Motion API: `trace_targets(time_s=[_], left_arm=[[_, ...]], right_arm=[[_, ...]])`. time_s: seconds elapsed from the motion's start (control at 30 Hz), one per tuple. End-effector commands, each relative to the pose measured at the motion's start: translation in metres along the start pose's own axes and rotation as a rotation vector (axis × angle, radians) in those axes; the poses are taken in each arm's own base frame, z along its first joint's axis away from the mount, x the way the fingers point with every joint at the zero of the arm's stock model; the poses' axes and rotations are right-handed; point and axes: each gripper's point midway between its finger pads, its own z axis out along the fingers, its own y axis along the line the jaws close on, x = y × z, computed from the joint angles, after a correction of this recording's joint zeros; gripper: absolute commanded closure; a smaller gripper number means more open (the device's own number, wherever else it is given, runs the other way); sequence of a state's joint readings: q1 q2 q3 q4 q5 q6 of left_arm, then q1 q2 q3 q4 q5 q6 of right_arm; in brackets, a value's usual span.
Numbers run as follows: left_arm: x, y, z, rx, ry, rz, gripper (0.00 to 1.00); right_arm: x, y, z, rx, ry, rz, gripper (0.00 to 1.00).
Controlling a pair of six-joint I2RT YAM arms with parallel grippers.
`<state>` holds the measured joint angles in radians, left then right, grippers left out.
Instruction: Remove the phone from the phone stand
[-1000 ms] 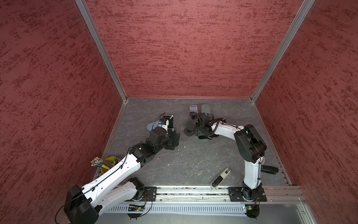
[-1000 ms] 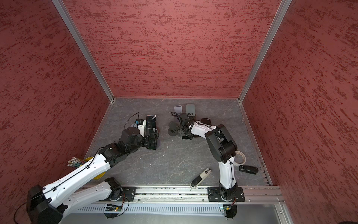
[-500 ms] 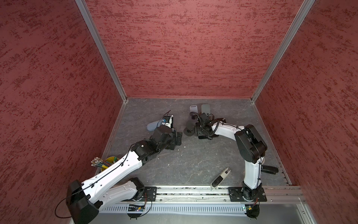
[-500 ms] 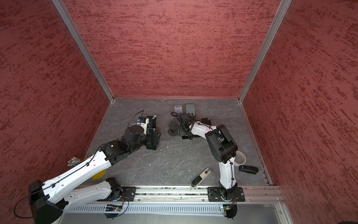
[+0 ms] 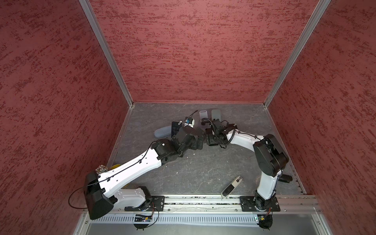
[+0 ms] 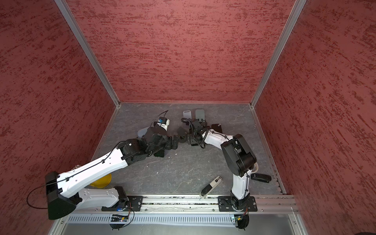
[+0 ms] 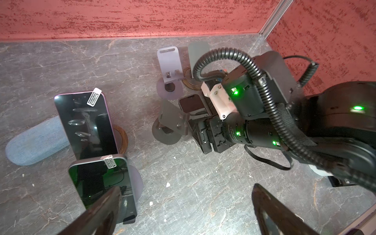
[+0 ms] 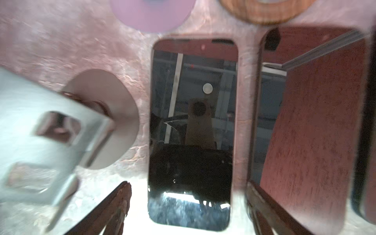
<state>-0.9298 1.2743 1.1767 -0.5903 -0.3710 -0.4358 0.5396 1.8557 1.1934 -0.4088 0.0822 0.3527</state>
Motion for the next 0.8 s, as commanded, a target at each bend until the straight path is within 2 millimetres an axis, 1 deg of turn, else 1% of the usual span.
trace_targets(time_s=[0.0, 0.17, 0.27, 0.4, 0.47, 0.63, 0.77], left_arm=[[-0.003, -0.004, 0.003, -0.039, 0.010, 0.047, 0.00], [-0.008, -0.015, 0.009, -0.027, 0.008, 0.062, 0.00], [-0.010, -0.018, 0.009, -0.018, 0.000, 0.062, 0.00], [-0.010, -0.018, 0.009, -0.015, -0.009, 0.059, 0.00], [-0.009, -0.018, 0.009, -0.012, -0.013, 0.059, 0.00], [-0.006, -0.017, 0.011, -0.013, -0.010, 0.061, 0.00], [-0.004, -0.015, 0.014, -0.021, -0.009, 0.064, 0.00]], right_arm=[[-0.015, 0.005, -0.012, -0.039, -0.058, -0.011, 0.10], [-0.027, 0.006, -0.020, -0.034, -0.092, -0.029, 0.10], [-0.033, 0.007, -0.027, -0.039, -0.115, -0.036, 0.09], [-0.040, 0.015, -0.034, -0.080, -0.133, -0.053, 0.09], [-0.041, 0.020, -0.033, -0.101, -0.131, -0.068, 0.09], [-0.035, 0.026, -0.026, -0.132, -0.102, -0.089, 0.09], [-0.033, 0.033, -0.026, -0.163, -0.097, -0.095, 0.09]])
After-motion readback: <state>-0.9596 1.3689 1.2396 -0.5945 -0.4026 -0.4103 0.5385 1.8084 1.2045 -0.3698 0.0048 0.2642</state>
